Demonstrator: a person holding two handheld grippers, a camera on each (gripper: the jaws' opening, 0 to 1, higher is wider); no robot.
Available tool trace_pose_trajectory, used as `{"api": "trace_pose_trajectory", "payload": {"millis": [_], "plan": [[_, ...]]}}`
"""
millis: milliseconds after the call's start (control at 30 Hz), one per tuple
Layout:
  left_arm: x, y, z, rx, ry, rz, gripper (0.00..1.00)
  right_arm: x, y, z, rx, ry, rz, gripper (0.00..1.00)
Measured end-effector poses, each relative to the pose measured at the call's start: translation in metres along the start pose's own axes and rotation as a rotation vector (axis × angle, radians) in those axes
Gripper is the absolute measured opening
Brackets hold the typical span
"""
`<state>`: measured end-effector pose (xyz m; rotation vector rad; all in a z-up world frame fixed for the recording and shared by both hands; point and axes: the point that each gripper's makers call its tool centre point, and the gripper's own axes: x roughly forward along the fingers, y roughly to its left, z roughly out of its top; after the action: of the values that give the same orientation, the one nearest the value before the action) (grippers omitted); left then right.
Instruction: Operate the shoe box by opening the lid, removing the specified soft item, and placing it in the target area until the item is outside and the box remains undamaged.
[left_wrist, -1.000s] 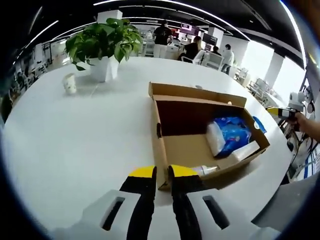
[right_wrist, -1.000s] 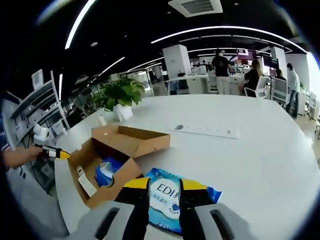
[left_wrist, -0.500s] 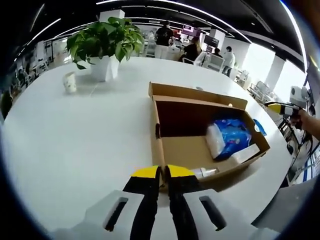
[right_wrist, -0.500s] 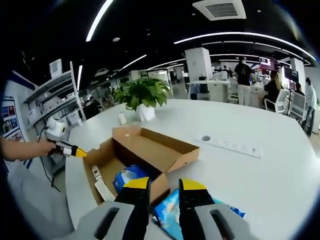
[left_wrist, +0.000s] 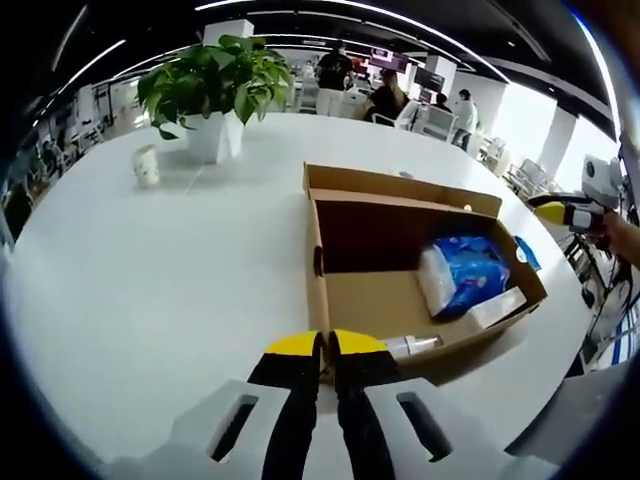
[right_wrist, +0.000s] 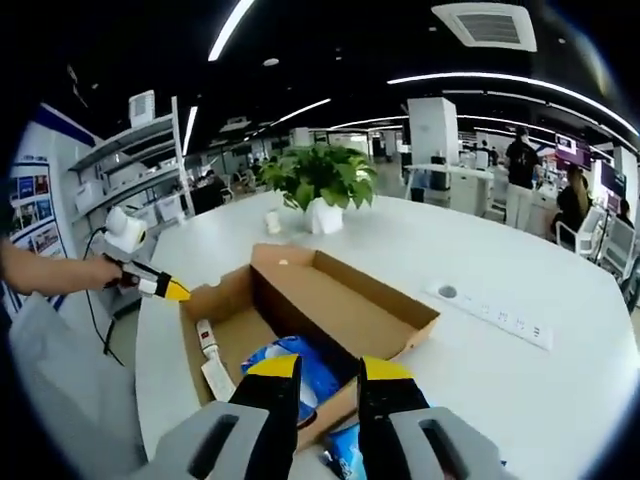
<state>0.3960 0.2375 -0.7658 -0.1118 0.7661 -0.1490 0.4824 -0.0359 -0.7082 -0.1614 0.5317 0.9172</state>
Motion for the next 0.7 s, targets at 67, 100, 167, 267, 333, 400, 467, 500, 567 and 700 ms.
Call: {"api": "trace_pose_trajectory", "payload": {"millis": [67,100,167,267,333,400,467,500,567,700], "plan": [[0.0,0.001,0.0,0.004,-0.002,0.003,0.02,0.006,0.005,-0.002,-0.017,0.014,0.012,0.19],[0.0,0.001,0.0,0.003,-0.003,0.003,0.01,0.008,0.006,-0.002,-0.022,0.019,0.015,0.19],[0.0,0.001,0.0,-0.006,-0.006,0.003,0.01,0.013,0.011,-0.003,-0.034,0.032,0.02,0.19],[0.0,0.001,0.0,0.009,-0.003,0.01,0.01,0.021,0.014,-0.007,-0.056,0.054,0.027,0.19],[0.0,0.002,0.0,0.008,-0.002,0.012,0.01,0.025,0.015,-0.009,-0.072,0.064,0.026,0.18],[0.0,0.002,0.0,0.002,-0.004,0.012,0.01,0.03,0.015,-0.011,-0.095,0.081,0.027,0.18],[0.0,0.002,-0.001,0.01,-0.006,0.015,0.01,0.035,0.016,-0.014,-0.106,0.096,0.025,0.18],[-0.001,0.002,-0.001,0.018,-0.008,0.018,0.01,0.038,0.017,-0.015,-0.119,0.103,0.025,0.18],[-0.001,0.002,-0.001,0.02,-0.007,0.02,0.01,0.042,0.017,-0.018,-0.138,0.118,0.024,0.18],[0.0,0.003,0.0,0.015,-0.007,0.021,0.01,0.049,0.017,-0.022,-0.16,0.142,0.021,0.17]]}}
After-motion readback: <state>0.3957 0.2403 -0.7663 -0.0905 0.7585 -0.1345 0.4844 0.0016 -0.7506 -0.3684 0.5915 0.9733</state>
